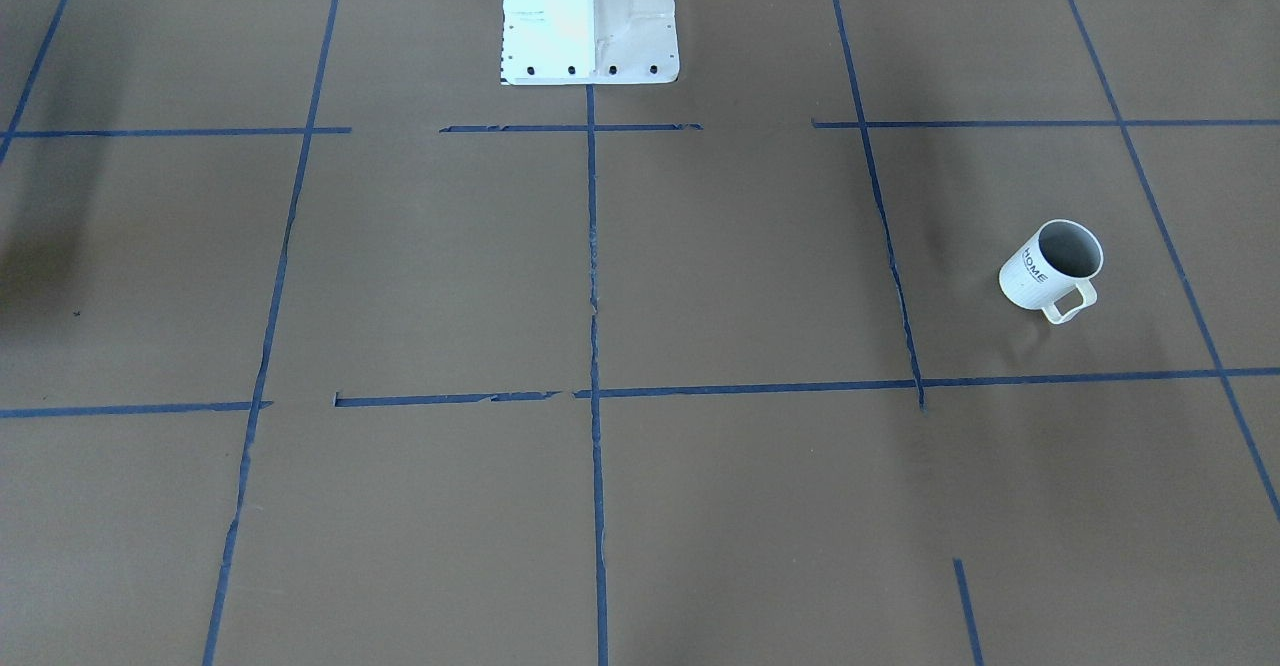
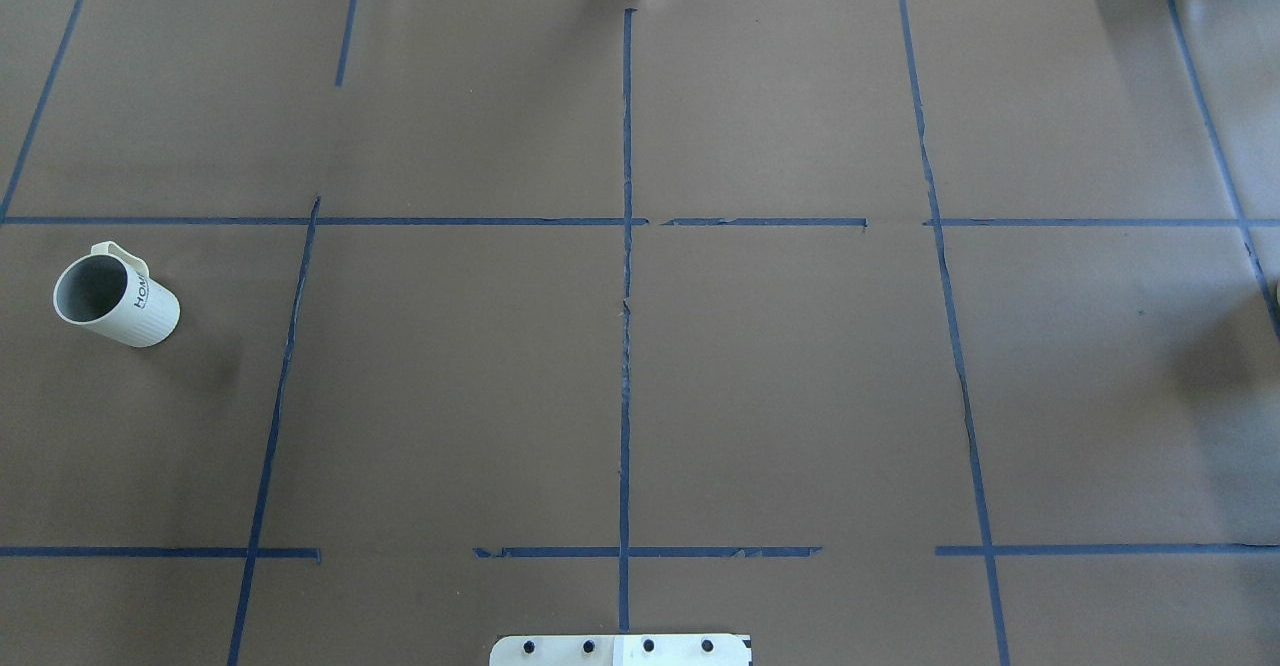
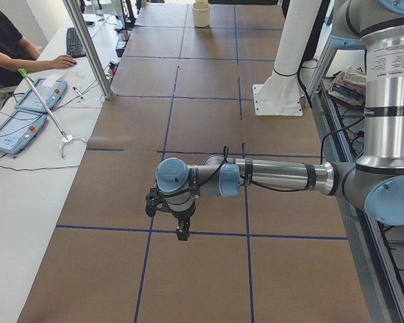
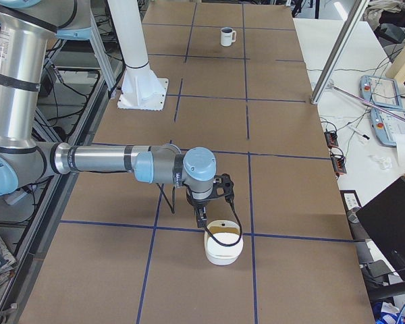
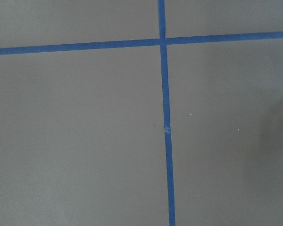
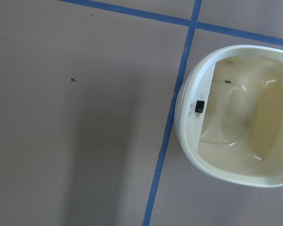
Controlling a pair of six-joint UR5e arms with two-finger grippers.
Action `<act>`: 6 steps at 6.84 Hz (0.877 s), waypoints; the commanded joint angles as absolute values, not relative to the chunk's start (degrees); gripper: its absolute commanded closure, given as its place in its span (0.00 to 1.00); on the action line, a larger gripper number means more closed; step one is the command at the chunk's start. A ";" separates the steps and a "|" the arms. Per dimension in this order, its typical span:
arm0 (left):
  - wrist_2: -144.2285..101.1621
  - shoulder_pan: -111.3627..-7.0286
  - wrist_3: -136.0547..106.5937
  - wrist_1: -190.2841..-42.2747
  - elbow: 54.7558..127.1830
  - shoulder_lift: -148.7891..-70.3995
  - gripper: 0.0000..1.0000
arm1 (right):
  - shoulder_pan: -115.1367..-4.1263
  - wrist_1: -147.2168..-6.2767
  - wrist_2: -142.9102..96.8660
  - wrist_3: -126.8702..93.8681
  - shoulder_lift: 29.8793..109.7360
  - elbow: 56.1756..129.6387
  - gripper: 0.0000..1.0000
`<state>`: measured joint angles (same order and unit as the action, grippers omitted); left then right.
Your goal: Left arm hands cup to right arm to dump lemon
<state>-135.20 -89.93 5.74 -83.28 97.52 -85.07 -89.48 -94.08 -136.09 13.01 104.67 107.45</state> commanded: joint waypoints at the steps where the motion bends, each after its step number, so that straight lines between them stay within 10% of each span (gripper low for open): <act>1: -135.09 -90.26 4.93 -83.67 97.99 -85.17 0.00 | -89.39 -94.04 -136.23 13.01 104.68 107.32 0.00; 6: -135.35 -90.35 4.83 -83.76 99.05 -83.67 0.00 | -89.38 -93.78 -136.67 13.01 105.12 107.23 0.00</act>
